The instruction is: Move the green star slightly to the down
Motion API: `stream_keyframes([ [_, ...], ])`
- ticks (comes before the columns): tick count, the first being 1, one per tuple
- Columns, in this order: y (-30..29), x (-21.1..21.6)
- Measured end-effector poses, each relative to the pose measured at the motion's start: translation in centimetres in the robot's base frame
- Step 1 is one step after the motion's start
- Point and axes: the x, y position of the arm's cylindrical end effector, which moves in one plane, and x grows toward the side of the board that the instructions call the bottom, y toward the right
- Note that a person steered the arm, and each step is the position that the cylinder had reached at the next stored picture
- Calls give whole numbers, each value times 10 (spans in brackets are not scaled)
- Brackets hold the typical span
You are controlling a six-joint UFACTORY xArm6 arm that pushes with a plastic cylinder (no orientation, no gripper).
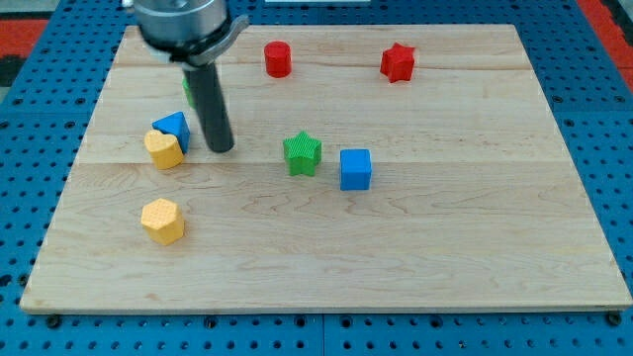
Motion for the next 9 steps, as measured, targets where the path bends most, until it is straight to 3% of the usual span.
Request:
stream_keyframes([
  [1, 64, -4],
  [2, 90, 6],
  [4, 58, 28],
  [5, 58, 14],
  [7, 69, 1],
  [8, 102, 9],
  [9, 97, 24],
])
